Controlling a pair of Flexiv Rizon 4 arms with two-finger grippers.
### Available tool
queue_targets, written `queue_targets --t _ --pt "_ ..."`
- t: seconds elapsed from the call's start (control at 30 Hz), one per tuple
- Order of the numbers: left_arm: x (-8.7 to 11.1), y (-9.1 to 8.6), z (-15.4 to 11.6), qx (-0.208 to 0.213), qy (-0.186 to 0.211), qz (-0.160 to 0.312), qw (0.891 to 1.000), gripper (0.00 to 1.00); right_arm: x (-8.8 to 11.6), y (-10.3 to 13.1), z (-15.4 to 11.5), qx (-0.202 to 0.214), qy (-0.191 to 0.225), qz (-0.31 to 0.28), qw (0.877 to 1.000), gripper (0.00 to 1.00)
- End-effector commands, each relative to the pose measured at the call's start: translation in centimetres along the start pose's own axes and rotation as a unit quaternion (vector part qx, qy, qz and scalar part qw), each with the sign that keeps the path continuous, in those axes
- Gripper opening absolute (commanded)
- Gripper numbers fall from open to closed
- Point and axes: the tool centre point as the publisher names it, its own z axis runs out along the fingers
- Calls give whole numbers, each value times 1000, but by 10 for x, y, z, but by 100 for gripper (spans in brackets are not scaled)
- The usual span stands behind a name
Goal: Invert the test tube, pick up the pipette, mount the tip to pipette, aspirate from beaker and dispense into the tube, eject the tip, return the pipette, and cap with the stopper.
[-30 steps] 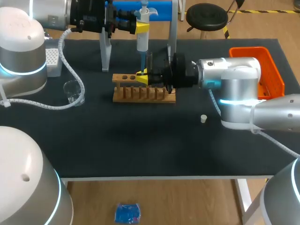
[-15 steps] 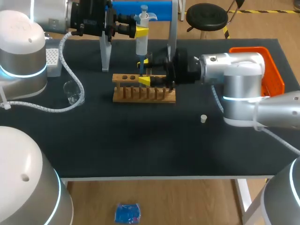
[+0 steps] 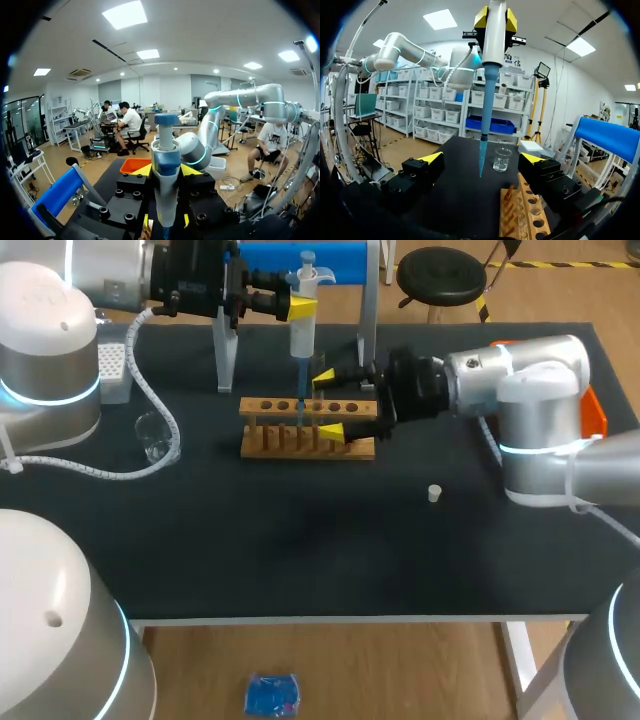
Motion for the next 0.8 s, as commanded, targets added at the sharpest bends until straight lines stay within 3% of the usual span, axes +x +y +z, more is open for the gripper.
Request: queue_targets --t 0.03,0.6,0.67,0.8 --pt "0 0 0 0 0 0 1000 0 2 3 -5 2 1 0 1000 100" --pt "-2 3 -2 4 -6 -1 1000 0 2 3 -5 2 1 0 1000 100" --pt "-7 9 -15 22 -19 3 1000 0 2 3 -5 2 1 0 1000 100" --pt "-16 23 -59 17 -30 -3 999 0 2 3 -5 2 1 0 1000 100"
